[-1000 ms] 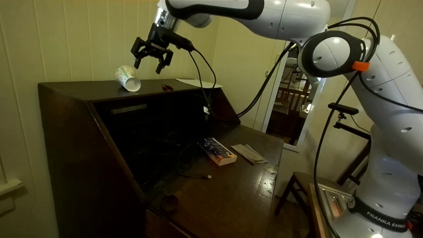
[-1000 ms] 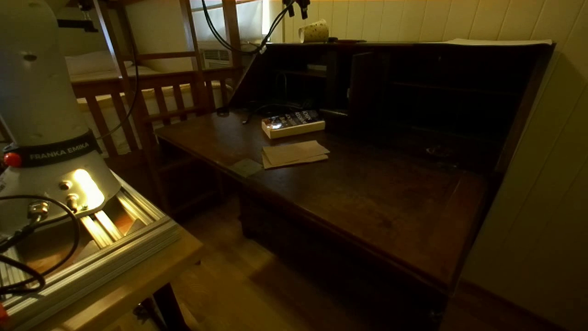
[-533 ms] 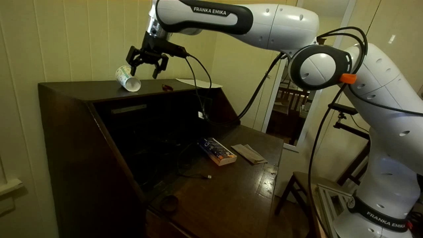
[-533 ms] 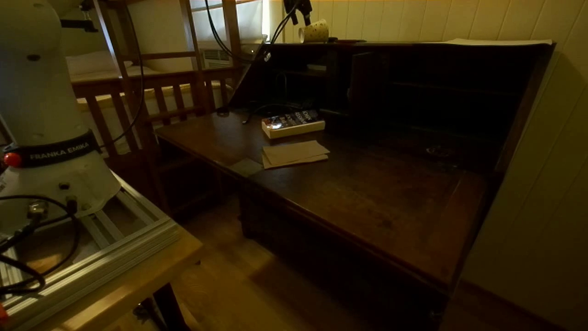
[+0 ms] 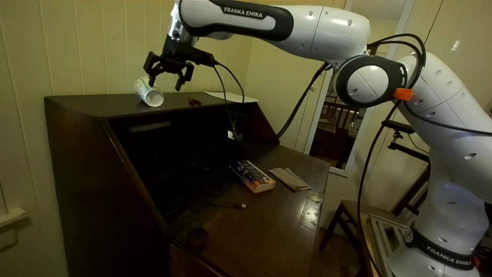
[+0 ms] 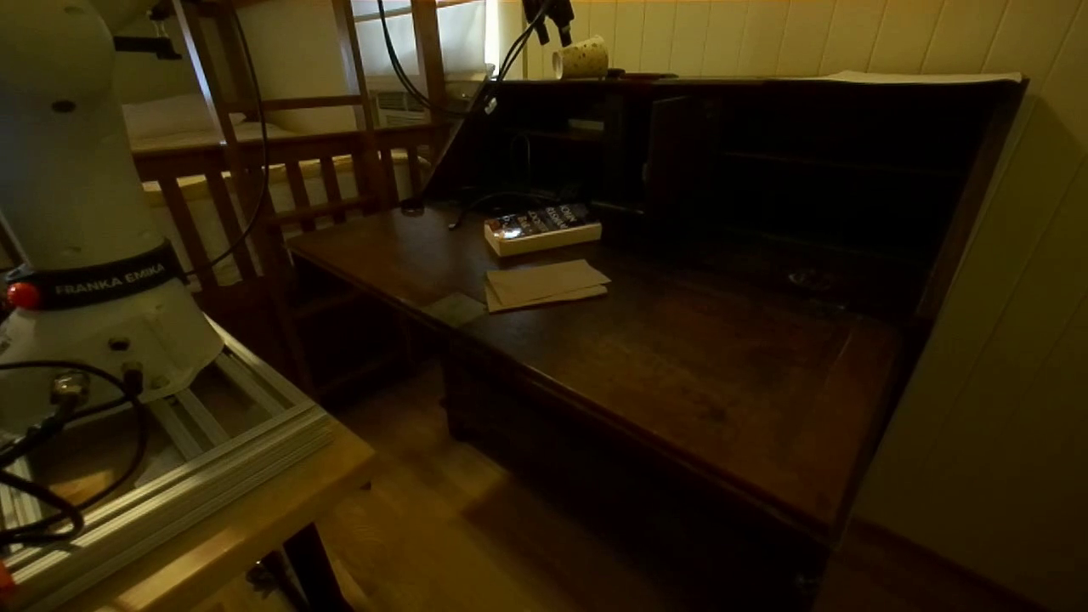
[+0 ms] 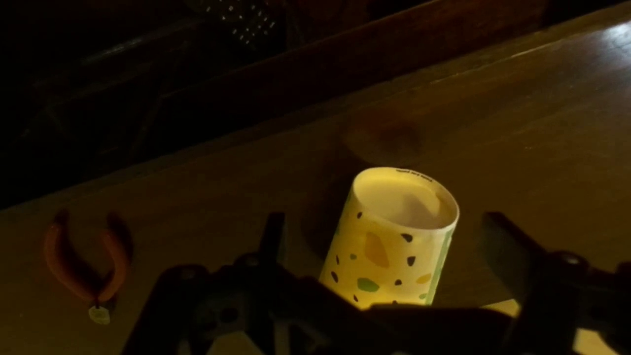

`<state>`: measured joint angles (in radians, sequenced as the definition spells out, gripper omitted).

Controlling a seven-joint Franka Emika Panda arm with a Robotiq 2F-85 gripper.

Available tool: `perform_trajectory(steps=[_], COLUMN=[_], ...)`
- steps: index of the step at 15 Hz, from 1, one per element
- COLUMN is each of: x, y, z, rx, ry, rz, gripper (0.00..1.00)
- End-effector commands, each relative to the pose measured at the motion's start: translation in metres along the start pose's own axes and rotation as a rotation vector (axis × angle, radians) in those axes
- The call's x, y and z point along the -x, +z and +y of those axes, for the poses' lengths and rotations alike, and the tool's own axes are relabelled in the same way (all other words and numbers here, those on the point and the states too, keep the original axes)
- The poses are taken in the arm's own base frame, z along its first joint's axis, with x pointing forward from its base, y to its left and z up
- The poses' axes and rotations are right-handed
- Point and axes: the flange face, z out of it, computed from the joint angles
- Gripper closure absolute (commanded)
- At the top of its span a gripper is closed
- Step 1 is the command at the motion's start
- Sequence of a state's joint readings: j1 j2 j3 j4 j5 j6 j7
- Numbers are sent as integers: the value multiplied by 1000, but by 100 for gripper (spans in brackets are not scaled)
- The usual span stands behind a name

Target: Make the cup stand

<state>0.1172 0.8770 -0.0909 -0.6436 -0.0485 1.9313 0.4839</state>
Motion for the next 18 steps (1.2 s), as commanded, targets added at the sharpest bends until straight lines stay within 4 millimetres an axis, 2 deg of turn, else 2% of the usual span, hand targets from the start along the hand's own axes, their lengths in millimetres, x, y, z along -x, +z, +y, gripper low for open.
perform_trajectory(steps=[1, 5, 12, 18], x=[-1, -1, 12, 13], y=[17, 29, 36, 46], z=[-8, -14, -34, -35], rx=[-6, 13, 83, 129], ry=[113, 156, 130, 140], rz=[62, 114, 156, 199], gripper=[0, 0, 0, 0])
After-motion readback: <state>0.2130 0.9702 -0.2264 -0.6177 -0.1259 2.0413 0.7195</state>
